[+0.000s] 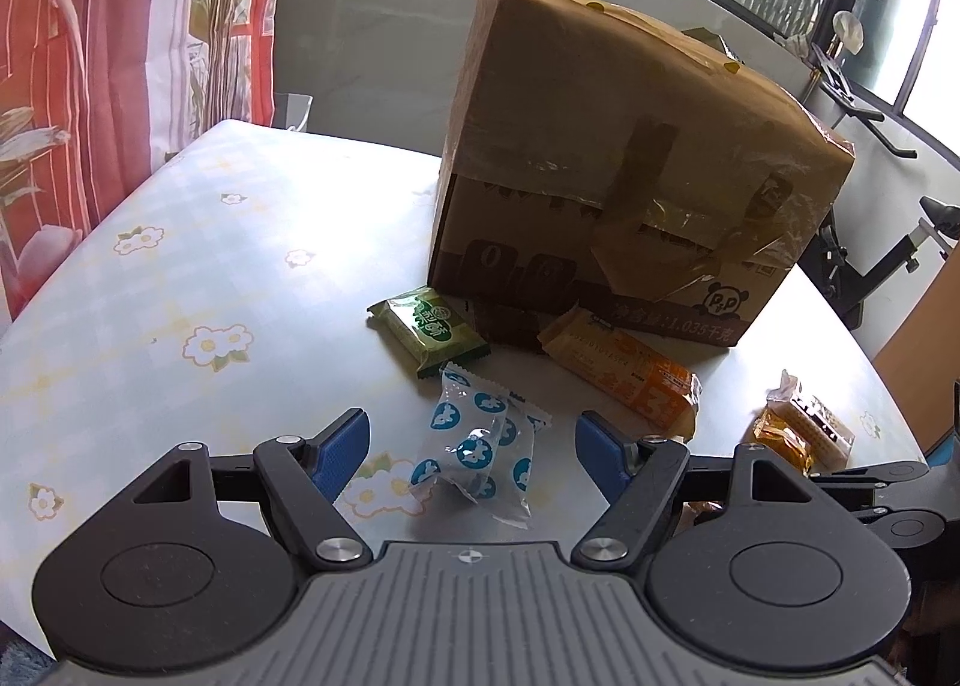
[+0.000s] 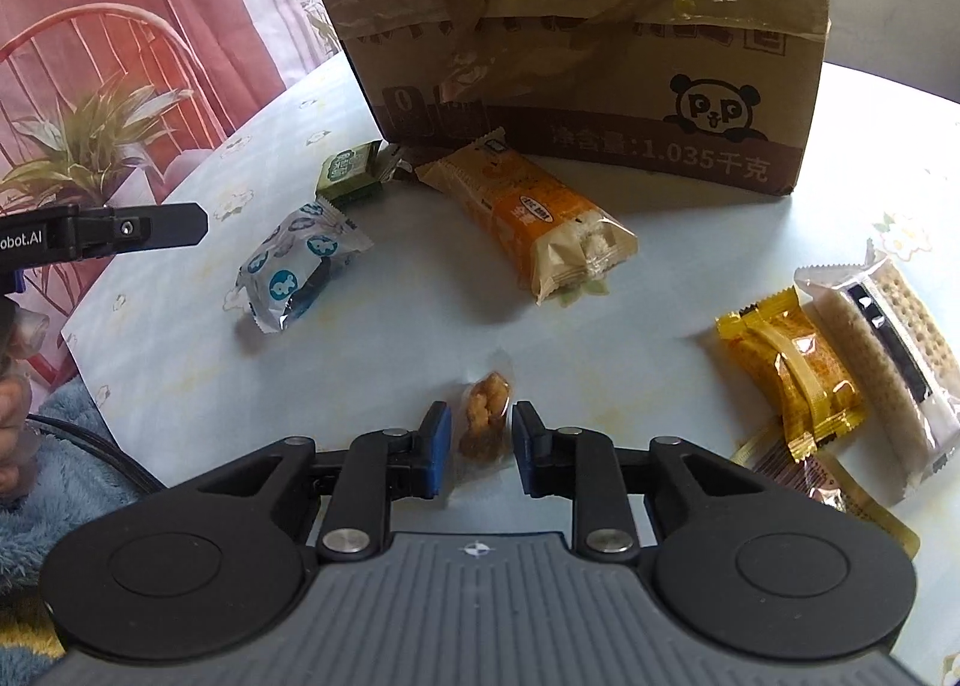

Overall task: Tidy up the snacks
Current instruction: 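Grasp the blue-printed white candy packet with the left tool while the right tool grasps a small brown snack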

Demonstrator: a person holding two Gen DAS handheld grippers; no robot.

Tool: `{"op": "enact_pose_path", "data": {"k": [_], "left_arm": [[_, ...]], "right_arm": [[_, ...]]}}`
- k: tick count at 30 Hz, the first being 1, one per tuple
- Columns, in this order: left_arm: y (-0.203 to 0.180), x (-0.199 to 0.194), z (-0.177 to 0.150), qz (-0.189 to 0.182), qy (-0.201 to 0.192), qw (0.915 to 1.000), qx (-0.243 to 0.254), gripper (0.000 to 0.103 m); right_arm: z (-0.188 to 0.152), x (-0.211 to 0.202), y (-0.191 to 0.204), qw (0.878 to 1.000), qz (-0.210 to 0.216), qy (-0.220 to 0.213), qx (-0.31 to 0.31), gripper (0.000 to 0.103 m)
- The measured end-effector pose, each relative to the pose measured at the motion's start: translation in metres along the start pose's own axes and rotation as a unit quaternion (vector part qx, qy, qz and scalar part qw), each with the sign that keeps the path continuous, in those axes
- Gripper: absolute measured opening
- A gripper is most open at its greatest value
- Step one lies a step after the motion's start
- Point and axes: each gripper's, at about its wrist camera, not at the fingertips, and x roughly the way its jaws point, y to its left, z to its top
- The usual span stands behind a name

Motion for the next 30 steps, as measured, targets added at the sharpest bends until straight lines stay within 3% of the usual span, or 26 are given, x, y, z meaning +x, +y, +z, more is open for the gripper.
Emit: {"op": "enact_pose_path", "data": {"k": [7,18,24,30], "left_arm": [[-0.005,0.006,-0.002,0.005,0.009,0.9999,0.012,0.077],[-0.011,0.014,-0.004,0.014,0.021,0.9994,0.023,0.077],[-0.012,0.025,-0.001,0.023,0.033,0.9987,0.032,0.077],[-0.018,0.050,0.005,0.007,0.068,0.9964,0.050,0.077]], "right_arm": [[-0.002,0.004,0.008,0.999,-0.007,-0.017,-0.048,0.022],[-0.014,0.006,-0.005,0.992,-0.048,-0.105,-0.043,0.020],[-0.021,0.006,-0.012,0.991,-0.035,-0.124,-0.035,0.020],[-0.024,0.004,-0.015,0.991,-0.025,-0.130,-0.026,0.020]]}}
